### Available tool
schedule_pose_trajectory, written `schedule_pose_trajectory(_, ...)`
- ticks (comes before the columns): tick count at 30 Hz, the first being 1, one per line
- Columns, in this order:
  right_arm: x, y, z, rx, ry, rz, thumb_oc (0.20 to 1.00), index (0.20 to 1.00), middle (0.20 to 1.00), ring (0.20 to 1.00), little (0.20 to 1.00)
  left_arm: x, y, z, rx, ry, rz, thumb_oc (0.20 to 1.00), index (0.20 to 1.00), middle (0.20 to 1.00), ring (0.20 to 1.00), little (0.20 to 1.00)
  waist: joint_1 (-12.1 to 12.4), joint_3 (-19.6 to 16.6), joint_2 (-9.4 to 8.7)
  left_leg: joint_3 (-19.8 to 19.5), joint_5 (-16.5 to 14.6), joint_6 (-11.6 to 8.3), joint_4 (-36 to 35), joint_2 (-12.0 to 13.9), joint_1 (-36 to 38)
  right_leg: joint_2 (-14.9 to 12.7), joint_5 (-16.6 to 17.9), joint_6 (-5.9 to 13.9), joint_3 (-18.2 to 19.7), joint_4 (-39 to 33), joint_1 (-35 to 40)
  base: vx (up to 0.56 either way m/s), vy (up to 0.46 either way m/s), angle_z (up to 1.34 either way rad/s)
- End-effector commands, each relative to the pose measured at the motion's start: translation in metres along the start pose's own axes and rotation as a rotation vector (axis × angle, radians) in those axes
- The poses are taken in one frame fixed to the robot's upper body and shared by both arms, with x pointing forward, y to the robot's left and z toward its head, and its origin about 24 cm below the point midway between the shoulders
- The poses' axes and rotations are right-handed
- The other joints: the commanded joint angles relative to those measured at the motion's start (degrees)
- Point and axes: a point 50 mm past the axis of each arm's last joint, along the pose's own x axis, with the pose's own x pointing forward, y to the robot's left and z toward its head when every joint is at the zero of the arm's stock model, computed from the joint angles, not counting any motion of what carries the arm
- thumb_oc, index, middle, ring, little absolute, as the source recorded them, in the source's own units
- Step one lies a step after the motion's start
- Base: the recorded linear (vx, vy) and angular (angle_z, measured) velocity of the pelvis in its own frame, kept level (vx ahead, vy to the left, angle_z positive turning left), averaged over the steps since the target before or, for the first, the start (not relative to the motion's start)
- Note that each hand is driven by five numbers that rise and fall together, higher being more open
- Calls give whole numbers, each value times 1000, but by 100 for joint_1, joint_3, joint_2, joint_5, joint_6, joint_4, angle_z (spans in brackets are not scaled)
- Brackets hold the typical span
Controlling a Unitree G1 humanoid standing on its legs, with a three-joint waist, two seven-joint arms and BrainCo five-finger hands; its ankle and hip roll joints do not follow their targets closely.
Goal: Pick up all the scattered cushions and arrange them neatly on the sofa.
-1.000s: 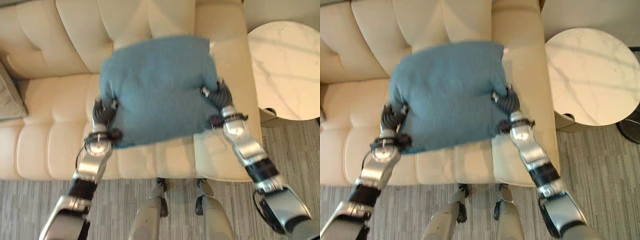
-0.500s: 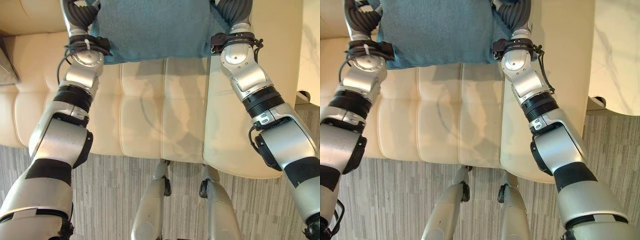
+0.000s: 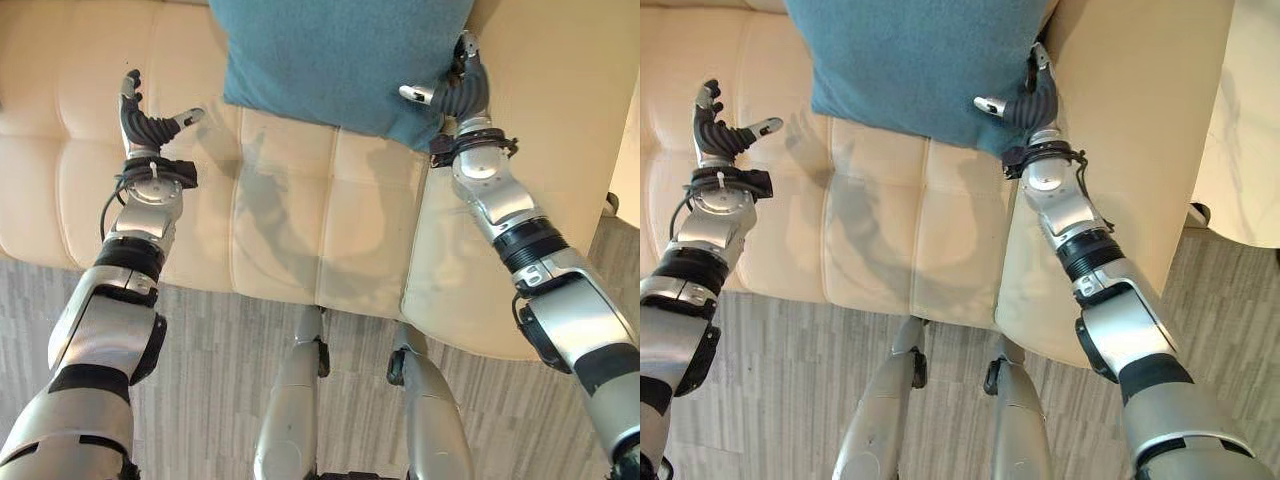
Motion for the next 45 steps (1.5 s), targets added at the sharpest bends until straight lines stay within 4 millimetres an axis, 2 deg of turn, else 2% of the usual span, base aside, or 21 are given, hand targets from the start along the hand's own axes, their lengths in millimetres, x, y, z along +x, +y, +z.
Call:
schedule_pose_trajectory(1, -9, -9, 21, 39, -150, 11, 1000, 1000, 1000, 1000, 1000, -8, 20, 13, -52, -144, 4, 1000, 1000, 1000, 1000, 1000, 128, -124, -220, 160, -524, -334, -262, -500, 498, -2, -783, 608, 341, 399, 110, 0, 0, 0)
schedule_pose_trajectory(5, -60, -24, -21, -23, -88, 72, 1000, 1000, 1000, 1000, 1000, -53, 25, -31, -45, -60, -86, 1000, 1000, 1000, 1000, 1000, 40, -359, -411, 289, -661, -262, -262, -452, 990, 37, -800, 591, 361, 356, 549, 38, 21, -7)
schedule_pose_trajectory(6, -97, -34, -48, -52, -5, 110, 1000, 1000, 1000, 1000, 1000, -81, 29, -57, -15, 16, -158, 1000, 1000, 1000, 1000, 1000, -41, -526, -504, 352, -803, -199, -262, -413, 1313, 32, -861, 605, 336, 349, 848, 70, 25, -14)
schedule_pose_trajectory(7, -98, -34, -48, -52, -2, 111, 1000, 1000, 1000, 1000, 1000, -82, 29, -58, -13, 18, -159, 1000, 1000, 1000, 1000, 1000, -41, -543, -511, 354, -782, -196, -262, -418, 1300, 28, -838, 604, 338, 336, 840, 101, 8, -22)
schedule_pose_trajectory(15, -266, -76, -145, -133, 590, 269, 1000, 1000, 1000, 1000, 1000, -210, 64, -150, 61, 469, -289, 1000, 1000, 1000, 1000, 1000, -477, -1297, -679, 650, -1159, -4, -202, -381, 2539, 98, -922, 737, 515, 342, 1847, 48, 51, -24)
schedule_pose_trajectory(16, -267, -76, -145, -133, 590, 269, 1000, 1000, 1000, 1000, 1000, -210, 64, -150, 62, 470, -289, 1000, 1000, 1000, 1000, 1000, -475, -1315, -686, 659, -1139, -4, -209, -385, 2521, 96, -904, 735, 523, 333, 1827, -38, 59, -34)
schedule_pose_trajectory(17, -286, -77, -154, -136, 671, 288, 1000, 1000, 1000, 1000, 1000, -227, 68, -159, 73, 532, -296, 1000, 1000, 1000, 1000, 1000, -511, -1390, -692, 723, -1167, 1, -219, -382, 2647, 115, -862, 760, 571, 286, 1910, -78, 67, -33)
schedule_pose_trajectory(18, -322, -79, -169, -163, 817, 341, 1000, 1000, 1000, 1000, 1000, -254, 77, -175, 127, 643, -324, 1000, 1000, 1000, 1000, 1000, -582, -1505, -681, 841, -1197, 3, -262, -350, 2867, 134, -684, 857, 645, 293, 1956, -160, 69, -41)
schedule_pose_trajectory(19, -337, -77, -176, -175, 876, 366, 1000, 1000, 1000, 1000, 1000, -261, 81, -180, 163, 676, -345, 1000, 1000, 1000, 1000, 1000, -623, -1530, -669, 923, -1166, 4, -262, -318, 2883, 127, -498, 942, 697, 460, 1853, -214, 61, -50)
schedule_pose_trajectory(20, -347, -78, -179, -173, 919, 367, 1000, 1000, 1000, 1000, 1000, -266, 81, -183, 182, 693, -364, 1000, 1000, 1000, 1000, 1000, -656, -1484, -604, 908, -1147, 11, -262, -253, 2903, 152, -606, 941, 725, 707, 1838, -235, 62, -54)
schedule_pose_trajectory(24, -391, -78, -193, -192, 1098, 362, 1000, 1000, 1000, 1000, 1000, -280, 78, -196, 226, 767, -388, 1000, 1000, 1000, 1000, 1000, -623, -1452, -324, 920, -852, 48, -262, -16, 2755, 228, -1516, 680, 871, 2800, 2084, -339, 63, -40)
schedule_pose_trajectory(29, -400, -85, -196, -244, 1131, 350, 1000, 1000, 1000, 1000, 1000, -285, 77, -199, 246, 784, -382, 1000, 1000, 1000, 1000, 1000, -533, -1597, -295, 903, -643, -10, -262, 16, 2536, 359, -1442, 673, 1045, 3248, 2386, -255, -55, 4)
schedule_pose_trajectory(30, -392, -83, -197, -249, 1111, 337, 1000, 1000, 1000, 1000, 1000, -281, 68, -196, 221, 755, -389, 1000, 1000, 1000, 1000, 1000, -408, -1571, -386, 971, -353, -163, -262, 5, 2188, 462, -2016, 475, 814, 1918, 3020, -324, -143, -17)
schedule_pose_trajectory(31, -390, -84, -198, -253, 1110, 328, 1000, 1000, 1000, 1000, 1000, -282, 66, -197, 224, 759, -395, 1000, 1000, 1000, 1000, 1000, -387, -1624, -379, 1061, -274, -216, -262, 40, 2016, 575, -2285, 335, 834, 1361, 3165, -413, -190, -27)
schedule_pose_trajectory(34, -380, -93, -201, -276, 1102, 273, 1000, 1000, 1000, 1000, 1000, -284, 57, -198, 207, 768, -405, 1000, 1000, 1000, 1000, 1000, -392, -1585, -326, 1123, 15, -459, -199, 90, 1709, 756, -2191, 188, 891, 526, 3317, -339, -102, 0)
schedule_pose_trajectory(36, -374, -99, -202, -299, 1093, 258, 1000, 1000, 1000, 1000, 1000, -283, 50, -196, 202, 753, -437, 1000, 1000, 1000, 1000, 1000, -418, -1420, -366, 827, -316, -437, 371, -87, 1627, 659, -2040, 168, 860, 471, 3238, -431, -30, 5)
schedule_pose_trajectory(38, -370, -99, -201, -288, 1080, 257, 1000, 1000, 1000, 1000, 1000, -285, 47, -195, 194, 750, -461, 1000, 1000, 1000, 1000, 1000, -515, -1388, -502, 572, -1000, -278, 1104, -235, 1740, 444, -1831, 208, 805, 489, 3057, -340, 23, -3)
schedule_pose_trajectory(39, -370, -99, -201, -287, 1080, 268, 1000, 1000, 1000, 1000, 1000, -288, 47, -197, 191, 766, -464, 1000, 1000, 1000, 1000, 1000, -549, -1391, -608, 261, -1610, -194, 1784, -309, 1926, 276, -1685, 226, 812, 509, 2920, -230, 49, 5)
schedule_pose_trajectory(42, -367, -98, -201, -283, 1069, 266, 1000, 1000, 1000, 1000, 1000, -293, 46, -199, 179, 785, -462, 1000, 1000, 1000, 1000, 1000, -603, -1449, -625, 73, -1882, -189, 1998, -304, 2192, 205, -1603, 240, 833, 441, 2840, -99, 88, 16)
schedule_pose_trajectory(44, -369, -94, -203, -281, 1080, 280, 1000, 1000, 1000, 1000, 1000, -300, 43, -202, 187, 809, -471, 1000, 1000, 1000, 1000, 1000, -678, -1645, -443, -25, -1800, -124, 954, -339, 2830, 289, -1556, 311, 837, 467, 2774, 8, 200, -6)
schedule_pose_trajectory(45, -369, -94, -203, -282, 1081, 280, 1000, 1000, 1000, 1000, 1000, -301, 43, -202, 187, 809, -471, 1000, 1000, 1000, 1000, 1000, -679, -1644, -443, -26, -1778, -124, 909, -342, 2857, 287, -1557, 311, 837, 466, 2780, -18, 134, -22)
